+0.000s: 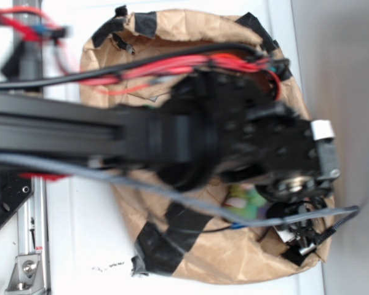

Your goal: Grab the green animal.

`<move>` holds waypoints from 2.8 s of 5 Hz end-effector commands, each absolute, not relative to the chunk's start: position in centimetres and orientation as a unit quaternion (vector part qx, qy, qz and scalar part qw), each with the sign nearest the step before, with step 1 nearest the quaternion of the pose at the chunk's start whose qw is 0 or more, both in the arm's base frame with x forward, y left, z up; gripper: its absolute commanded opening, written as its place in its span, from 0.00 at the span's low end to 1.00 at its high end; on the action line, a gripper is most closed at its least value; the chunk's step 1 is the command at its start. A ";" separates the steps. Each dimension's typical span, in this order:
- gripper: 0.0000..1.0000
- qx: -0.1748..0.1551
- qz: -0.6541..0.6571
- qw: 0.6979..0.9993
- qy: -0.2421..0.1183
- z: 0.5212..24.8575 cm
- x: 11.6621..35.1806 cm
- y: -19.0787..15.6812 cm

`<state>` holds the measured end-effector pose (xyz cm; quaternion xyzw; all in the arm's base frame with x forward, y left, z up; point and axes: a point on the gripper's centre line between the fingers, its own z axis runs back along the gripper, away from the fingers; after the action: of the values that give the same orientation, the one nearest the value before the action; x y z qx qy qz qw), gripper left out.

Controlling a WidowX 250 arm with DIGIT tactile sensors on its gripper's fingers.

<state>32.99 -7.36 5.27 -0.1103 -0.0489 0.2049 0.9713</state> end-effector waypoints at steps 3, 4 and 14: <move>0.00 -0.061 0.165 0.977 -0.118 12.0 27.6 -2.2; 0.00 -0.036 0.158 0.977 -0.139 16.3 26.5 -0.2; 0.00 -0.092 0.033 0.992 -0.078 10.4 27.7 -7.8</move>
<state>27.95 -7.40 8.59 -0.0809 -0.0426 0.0331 0.9953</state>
